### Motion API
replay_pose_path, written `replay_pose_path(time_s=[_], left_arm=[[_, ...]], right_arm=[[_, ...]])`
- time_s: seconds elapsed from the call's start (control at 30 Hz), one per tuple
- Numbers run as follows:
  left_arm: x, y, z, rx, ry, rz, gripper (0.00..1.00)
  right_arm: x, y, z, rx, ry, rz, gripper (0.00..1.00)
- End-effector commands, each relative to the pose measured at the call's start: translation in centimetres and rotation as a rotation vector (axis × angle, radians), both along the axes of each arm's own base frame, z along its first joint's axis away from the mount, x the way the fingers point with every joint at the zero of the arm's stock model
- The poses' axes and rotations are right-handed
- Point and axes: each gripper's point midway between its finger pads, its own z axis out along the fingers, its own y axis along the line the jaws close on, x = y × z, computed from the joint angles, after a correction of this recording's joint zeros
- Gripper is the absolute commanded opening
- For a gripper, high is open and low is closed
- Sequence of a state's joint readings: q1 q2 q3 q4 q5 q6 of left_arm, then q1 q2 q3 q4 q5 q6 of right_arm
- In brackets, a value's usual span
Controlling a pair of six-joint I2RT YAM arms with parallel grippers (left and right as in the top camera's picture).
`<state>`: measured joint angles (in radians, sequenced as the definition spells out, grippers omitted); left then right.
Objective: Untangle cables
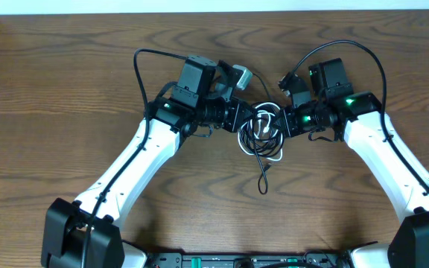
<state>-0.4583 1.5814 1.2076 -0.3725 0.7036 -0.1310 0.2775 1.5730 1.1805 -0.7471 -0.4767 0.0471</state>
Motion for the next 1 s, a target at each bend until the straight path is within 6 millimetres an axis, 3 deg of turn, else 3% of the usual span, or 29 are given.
replay_pose_path(time_s=[0.0, 0.1, 0.13, 0.2, 0.3, 0.33, 0.57, 0.67, 0.8, 0.97], left_arm=[[-0.1, -0.4, 0.1, -0.002, -0.003, -0.011, 0.08], [-0.1, -0.4, 0.2, -0.004, -0.007, -0.011, 0.08], [-0.1, -0.4, 0.3, -0.005, -0.010, -0.011, 0.08], [0.0, -0.4, 0.8, -0.014, -0.025, -0.011, 0.08], [0.0, -0.5, 2.6, -0.043, -0.078, -0.013, 0.07], [0.1, -0.5, 3.4, -0.057, -0.104, -0.012, 0.08], [-0.1, -0.3, 8.7, -0.137, -0.261, -0.008, 0.08], [0.2, 0.1, 10.6, -0.172, -0.312, 0.016, 0.08], [1.1, 1.4, 13.9, -0.256, -0.350, 0.093, 0.08], [1.3, 2.5, 15.4, -0.279, -0.376, 0.128, 0.08]], right_arm=[[0.3, -0.6, 0.0, -0.043, -0.017, -0.030, 0.01], [1.0, -2.5, -0.8, -0.138, -0.015, -0.121, 0.02], [1.1, -3.0, -1.0, -0.167, -0.014, -0.145, 0.08], [1.0, -3.9, -1.4, -0.213, -0.008, -0.177, 0.44], [0.8, -4.9, -1.8, -0.260, 0.010, -0.217, 0.80], [0.7, -4.9, -1.8, -0.260, 0.012, -0.216, 0.85], [0.6, -4.6, -1.7, -0.239, 0.022, -0.215, 0.91], [0.4, -3.4, -1.4, -0.172, 0.044, -0.201, 0.99], [0.1, -2.8, -1.2, -0.140, 0.055, -0.184, 0.99], [0.0, -1.4, -0.6, -0.057, 0.061, -0.147, 0.99]])
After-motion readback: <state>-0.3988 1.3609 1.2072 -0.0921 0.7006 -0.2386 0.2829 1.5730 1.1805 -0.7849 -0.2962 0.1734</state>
